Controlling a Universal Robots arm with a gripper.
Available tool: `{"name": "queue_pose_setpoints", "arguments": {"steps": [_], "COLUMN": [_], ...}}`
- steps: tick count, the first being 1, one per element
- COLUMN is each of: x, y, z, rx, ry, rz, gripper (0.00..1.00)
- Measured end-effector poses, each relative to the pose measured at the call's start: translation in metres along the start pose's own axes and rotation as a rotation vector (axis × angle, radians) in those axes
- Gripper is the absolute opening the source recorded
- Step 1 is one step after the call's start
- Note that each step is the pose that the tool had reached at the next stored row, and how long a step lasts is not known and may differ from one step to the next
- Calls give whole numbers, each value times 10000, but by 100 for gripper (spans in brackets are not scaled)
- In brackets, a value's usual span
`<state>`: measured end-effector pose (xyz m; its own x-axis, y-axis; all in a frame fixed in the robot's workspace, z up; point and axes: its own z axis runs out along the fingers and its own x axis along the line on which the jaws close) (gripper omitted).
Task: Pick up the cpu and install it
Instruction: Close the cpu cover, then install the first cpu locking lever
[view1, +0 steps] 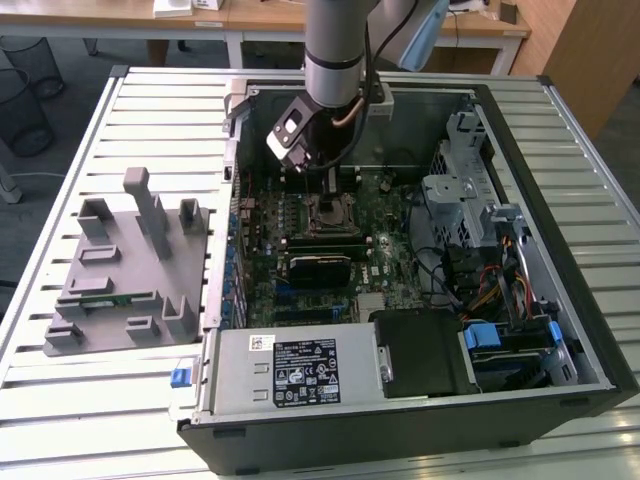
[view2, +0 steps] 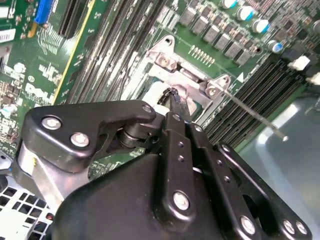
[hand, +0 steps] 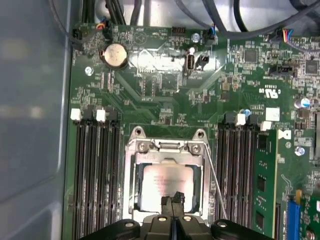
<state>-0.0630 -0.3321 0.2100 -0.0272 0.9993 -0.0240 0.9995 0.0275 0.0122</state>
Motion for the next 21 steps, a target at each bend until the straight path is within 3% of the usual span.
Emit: {"name": "queue_pose_setpoints", "arguments": {"steps": [11,17,21], "x": [-4,-5,-6], "y": [153,161,162], "z": [6,0,-49], "rx": [5,10,7], "ry": [-1,-3,0], "rz": [-2,-18,-19], "gripper": [11,11,11]}}
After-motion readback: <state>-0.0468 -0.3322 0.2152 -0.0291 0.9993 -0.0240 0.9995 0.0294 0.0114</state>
